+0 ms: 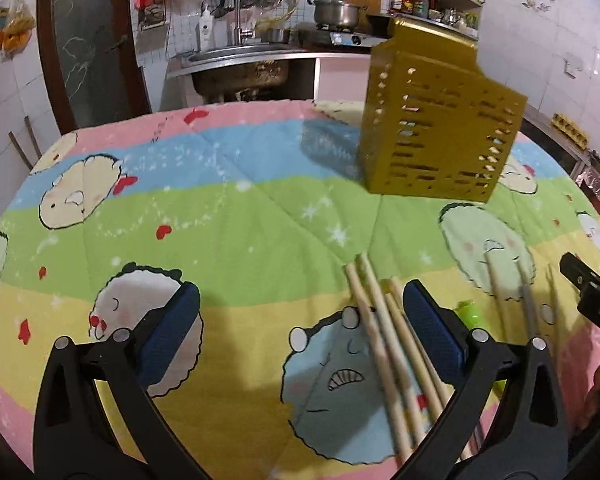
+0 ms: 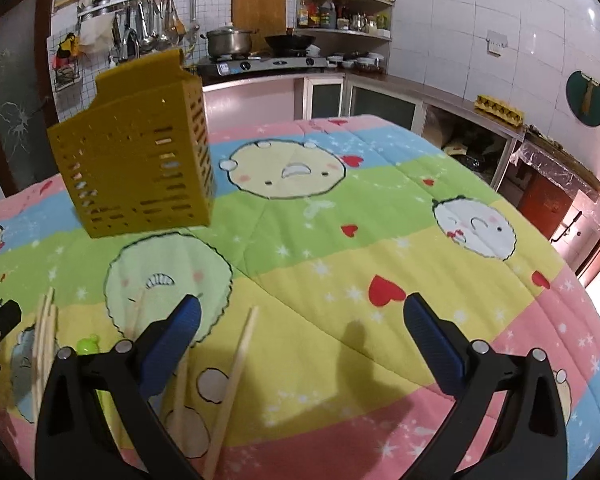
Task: Organize utensils
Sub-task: 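Move the left tool toward the chopsticks while the right tool approaches them too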
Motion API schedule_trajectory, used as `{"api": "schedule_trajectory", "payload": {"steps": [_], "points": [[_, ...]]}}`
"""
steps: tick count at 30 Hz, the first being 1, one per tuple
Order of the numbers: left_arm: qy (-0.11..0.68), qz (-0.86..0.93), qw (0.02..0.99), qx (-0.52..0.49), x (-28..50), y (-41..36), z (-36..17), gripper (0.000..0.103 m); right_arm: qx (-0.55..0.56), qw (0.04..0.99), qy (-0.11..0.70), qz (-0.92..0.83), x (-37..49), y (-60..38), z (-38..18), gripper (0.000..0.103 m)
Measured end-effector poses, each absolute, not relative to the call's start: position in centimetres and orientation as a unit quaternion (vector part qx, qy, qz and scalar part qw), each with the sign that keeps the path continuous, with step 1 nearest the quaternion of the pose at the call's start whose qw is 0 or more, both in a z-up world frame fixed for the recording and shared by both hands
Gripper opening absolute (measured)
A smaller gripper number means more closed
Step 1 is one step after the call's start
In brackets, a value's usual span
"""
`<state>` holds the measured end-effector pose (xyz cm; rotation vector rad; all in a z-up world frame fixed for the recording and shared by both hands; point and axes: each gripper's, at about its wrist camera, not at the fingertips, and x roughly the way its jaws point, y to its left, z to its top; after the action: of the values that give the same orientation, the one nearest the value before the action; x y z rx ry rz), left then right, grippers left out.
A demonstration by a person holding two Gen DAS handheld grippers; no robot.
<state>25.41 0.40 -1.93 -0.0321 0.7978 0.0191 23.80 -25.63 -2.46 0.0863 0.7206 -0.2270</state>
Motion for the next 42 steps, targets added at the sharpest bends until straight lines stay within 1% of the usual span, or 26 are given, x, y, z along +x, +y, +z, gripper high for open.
{"api": "schedule_trajectory", "payload": {"steps": [5, 8, 13, 17, 22, 25, 27, 28, 32, 42], "points": [[0.404, 0.006, 0.914, -0.013, 26.2, 0.4, -2.9, 0.093, 0.034, 0.924, 0.363, -0.111, 24.1, -25.3, -3.2, 0.099], [0.413, 0.003, 0.910, -0.023, 26.4, 0.7, -3.3, 0.089, 0.032, 0.925, 0.361, -0.112, 24.1, -25.1, -3.2, 0.098], [0.412, 0.006, 0.911, -0.023, 26.3, 0.9, -3.3, 0.088, 0.036, 0.923, 0.366, -0.111, 24.1, -25.1, -3.5, 0.098], [0.419, 0.006, 0.908, -0.011, 26.6, 0.4, -3.7, 0.083, 0.034, 0.922, 0.369, -0.110, 24.2, -24.9, -3.7, 0.098], [0.426, 0.004, 0.905, -0.008, 26.8, 0.2, -4.1, 0.081, 0.030, 0.920, 0.374, -0.112, 24.3, -24.8, -3.9, 0.098], [0.425, 0.000, 0.905, -0.002, 26.8, -0.1, -4.2, 0.077, 0.032, 0.919, 0.377, -0.109, 24.3, -24.8, -4.0, 0.098], [0.423, -0.002, 0.906, -0.001, 26.7, -0.1, -4.1, 0.075, 0.036, 0.918, 0.379, -0.106, 24.3, -24.9, -4.0, 0.095], [0.423, -0.004, 0.906, -0.004, 26.7, -0.1, -4.1, 0.074, 0.039, 0.918, 0.382, -0.103, 24.3, -24.9, -4.1, 0.091], [0.421, -0.001, 0.907, -0.012, 26.5, 0.3, -4.0, 0.074, 0.041, 0.916, 0.388, -0.097, 24.4, -24.8, -4.4, 0.084], [0.428, -0.003, 0.904, -0.021, 26.6, 0.7, -4.4, 0.074, 0.041, 0.912, 0.398, -0.093, 24.7, -24.8, -5.0, 0.082]]}}
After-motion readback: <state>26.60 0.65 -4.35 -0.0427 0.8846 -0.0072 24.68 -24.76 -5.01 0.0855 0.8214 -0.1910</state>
